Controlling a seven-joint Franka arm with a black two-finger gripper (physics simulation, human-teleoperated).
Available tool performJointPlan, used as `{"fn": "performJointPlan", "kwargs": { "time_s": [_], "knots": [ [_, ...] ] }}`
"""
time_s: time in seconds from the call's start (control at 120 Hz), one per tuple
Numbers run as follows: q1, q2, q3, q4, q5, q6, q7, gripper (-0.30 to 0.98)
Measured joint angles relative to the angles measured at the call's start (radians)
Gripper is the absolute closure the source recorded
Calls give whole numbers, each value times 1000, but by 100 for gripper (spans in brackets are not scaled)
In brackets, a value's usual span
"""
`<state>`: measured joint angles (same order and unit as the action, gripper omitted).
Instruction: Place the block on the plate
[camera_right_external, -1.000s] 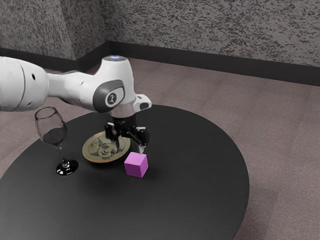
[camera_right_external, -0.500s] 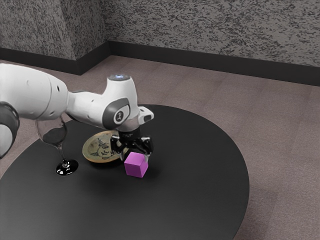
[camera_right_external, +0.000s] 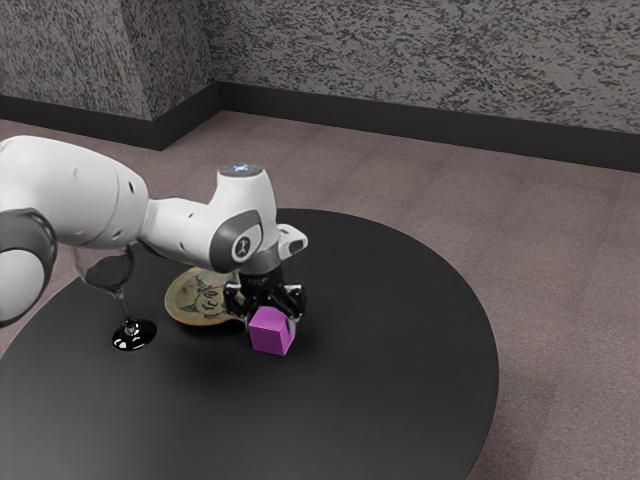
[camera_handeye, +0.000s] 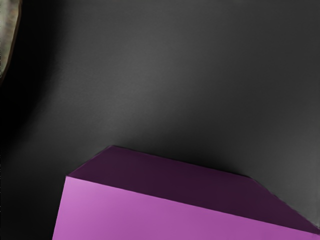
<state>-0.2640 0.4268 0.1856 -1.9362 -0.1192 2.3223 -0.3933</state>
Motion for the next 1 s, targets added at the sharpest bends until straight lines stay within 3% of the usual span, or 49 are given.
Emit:
{"fn": "performJointPlan", "kwargs": {
  "time_s": [0.2, 0.375, 0.525, 0.708, 0.767, 1.0],
  "knots": [
    [-1, -8, 0, 0, 7, 4, -13, 26],
    [3, -112, 4, -2, 42, -23, -29, 38],
    [101, -127, 7, 48, 122, -45, -37, 42],
    [210, -46, 0, 121, 149, -55, -20, 46],
    [233, -13, -9, 151, 150, -56, -11, 46],
    [244, -8, -15, 164, 130, -56, 33, 24]
  ]
}}
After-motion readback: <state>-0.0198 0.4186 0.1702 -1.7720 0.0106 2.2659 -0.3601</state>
